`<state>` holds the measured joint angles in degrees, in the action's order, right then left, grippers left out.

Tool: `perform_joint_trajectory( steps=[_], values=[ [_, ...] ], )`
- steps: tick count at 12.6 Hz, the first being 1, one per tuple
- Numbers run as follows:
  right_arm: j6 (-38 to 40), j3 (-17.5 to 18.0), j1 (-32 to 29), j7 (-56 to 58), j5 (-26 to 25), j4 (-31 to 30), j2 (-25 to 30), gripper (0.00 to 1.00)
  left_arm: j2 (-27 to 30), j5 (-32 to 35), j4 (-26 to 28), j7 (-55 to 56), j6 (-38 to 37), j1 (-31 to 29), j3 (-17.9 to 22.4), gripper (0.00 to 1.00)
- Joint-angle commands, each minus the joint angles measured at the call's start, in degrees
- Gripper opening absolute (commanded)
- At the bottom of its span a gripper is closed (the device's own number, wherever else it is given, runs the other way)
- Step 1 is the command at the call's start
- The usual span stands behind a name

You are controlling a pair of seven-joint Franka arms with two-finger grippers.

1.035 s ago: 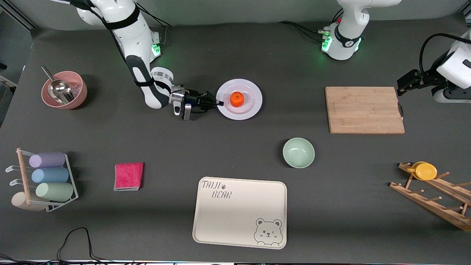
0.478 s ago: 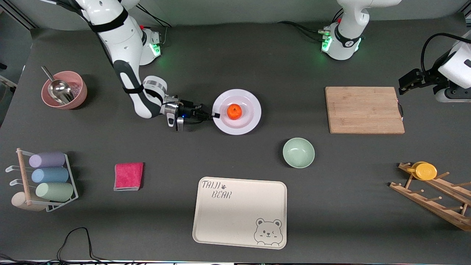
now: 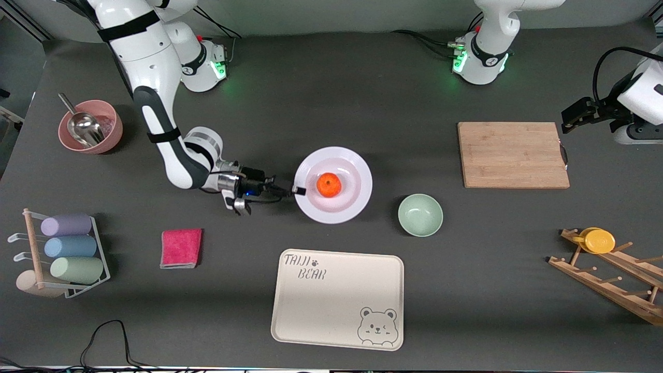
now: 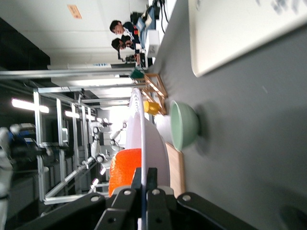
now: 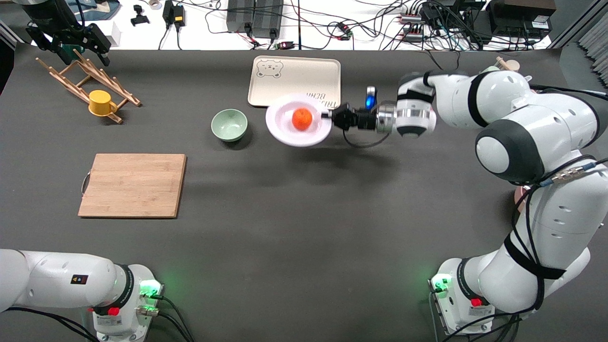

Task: Place orange and plate with both arms
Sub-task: 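Carry the plate with the right gripper onto the cream bear tray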

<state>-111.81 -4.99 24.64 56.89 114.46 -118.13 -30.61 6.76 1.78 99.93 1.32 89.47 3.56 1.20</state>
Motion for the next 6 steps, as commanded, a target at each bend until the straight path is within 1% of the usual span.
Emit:
perform_joint_trajectory(
  steps=[1,2,4,6],
  values=[
    [-2.61,-0.37,-1.35,-11.15,-4.84,12.98,-4.88,0.0,0.44,0.24,-0.27,0.35,0.18,-0.22,-0.06,1.0],
    [-2.8,-0.64,-1.44,-14.75,-5.9,16.75,-6.37,0.0,0.44,0.06,-0.18,0.35,0.7,-0.22,-0.06,1.0],
    [-3.67,-2.74,-1.44,-21.0,-9.5,25.53,-10.5,0.0,0.53,-0.02,-0.18,0.35,0.8,-0.05,-0.23,1.0],
    [-4.2,-4.24,-1.53,-25.66,-11.18,34.94,-16.03,0.0,0.53,-0.2,-0.18,0.17,1.76,-0.14,-0.15,1.0]
  ],
)
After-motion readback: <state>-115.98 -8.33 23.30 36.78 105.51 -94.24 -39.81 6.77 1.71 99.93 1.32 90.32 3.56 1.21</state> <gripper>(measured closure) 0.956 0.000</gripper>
